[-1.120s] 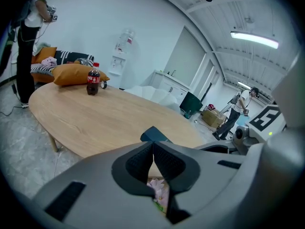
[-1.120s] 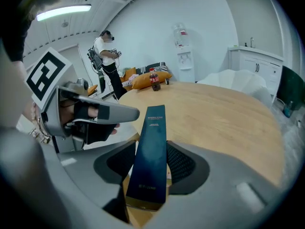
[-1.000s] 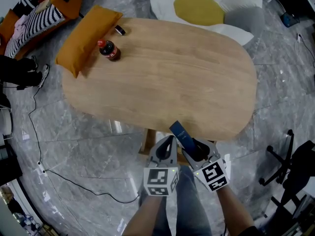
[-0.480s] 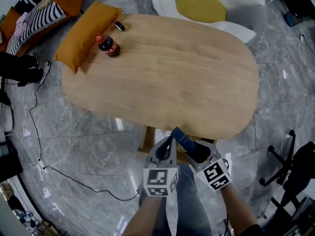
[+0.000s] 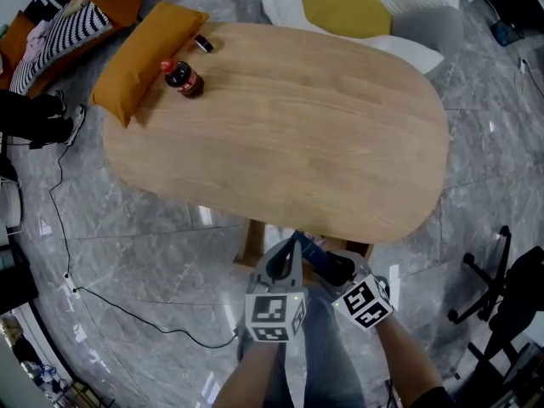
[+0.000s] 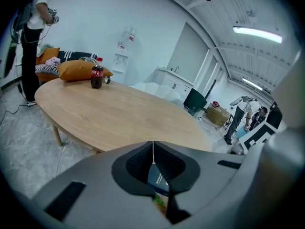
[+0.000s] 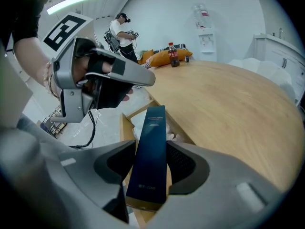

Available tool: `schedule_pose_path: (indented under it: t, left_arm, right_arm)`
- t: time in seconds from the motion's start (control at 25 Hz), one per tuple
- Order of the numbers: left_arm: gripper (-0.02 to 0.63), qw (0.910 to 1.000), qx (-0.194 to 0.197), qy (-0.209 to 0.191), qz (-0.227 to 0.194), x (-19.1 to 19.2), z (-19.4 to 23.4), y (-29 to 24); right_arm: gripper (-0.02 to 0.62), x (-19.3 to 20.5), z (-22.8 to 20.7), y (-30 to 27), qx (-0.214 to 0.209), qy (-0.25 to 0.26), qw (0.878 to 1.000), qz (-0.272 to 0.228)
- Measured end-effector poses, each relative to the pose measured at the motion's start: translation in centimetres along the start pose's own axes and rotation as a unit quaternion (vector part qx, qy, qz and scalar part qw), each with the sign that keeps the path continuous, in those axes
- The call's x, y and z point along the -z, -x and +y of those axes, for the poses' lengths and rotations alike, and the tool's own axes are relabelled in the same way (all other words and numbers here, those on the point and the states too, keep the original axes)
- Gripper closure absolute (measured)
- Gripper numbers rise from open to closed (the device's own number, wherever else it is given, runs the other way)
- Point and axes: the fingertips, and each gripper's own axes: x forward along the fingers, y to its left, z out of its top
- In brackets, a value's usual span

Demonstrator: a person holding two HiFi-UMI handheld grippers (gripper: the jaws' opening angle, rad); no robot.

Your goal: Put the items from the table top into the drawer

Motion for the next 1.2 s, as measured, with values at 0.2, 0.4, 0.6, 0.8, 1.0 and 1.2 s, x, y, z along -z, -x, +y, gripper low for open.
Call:
schedule_pose_path:
  t: [0.2, 0.4, 0.6, 0.8, 1.0, 1.2]
  left_arm:
    - [0.594, 1.0, -0.005, 0.007, -0.003, 0.4, 0.0, -0.1]
    - [0.594, 0.9999, -0.011, 0.004, 0.004, 0.9, 0.5, -0.2]
    - [0.595, 0.9999, -0.006, -0.006, 0.008, 1.0, 0.1, -0.7]
    - [0.594, 0.9999, 0.001, -0.012, 0.01, 0.9, -0.2, -1.1]
    - [0.594, 0.9999, -0.002, -0.011, 0.013, 1.0, 0.1, -1.2]
    - [0.594, 0.9999, -0.006, -0.009, 0.012, 1.1, 0.7, -1.5]
  right_arm:
    - [0.399, 1.6, 0.2, -0.3, -0.018, 0.019, 1.0, 0.017]
    - [0.399, 2.2, 0.0, -1.1, -0.019, 0.021, 0.999, 0.024]
    - [0.399, 3.0, -0.2, -1.8, -0.02, 0.016, 0.999, 0.027]
    - [0.399, 4.0, 0.6, -2.6, -0.039, 0.037, 0.998, 0.044]
    - [0.399, 5.1, 0.5, -3.0, -0.042, 0.039, 0.997, 0.059]
    - [0.397, 5.8, 0.2, -3.4, -0.045, 0.048, 0.995, 0.071]
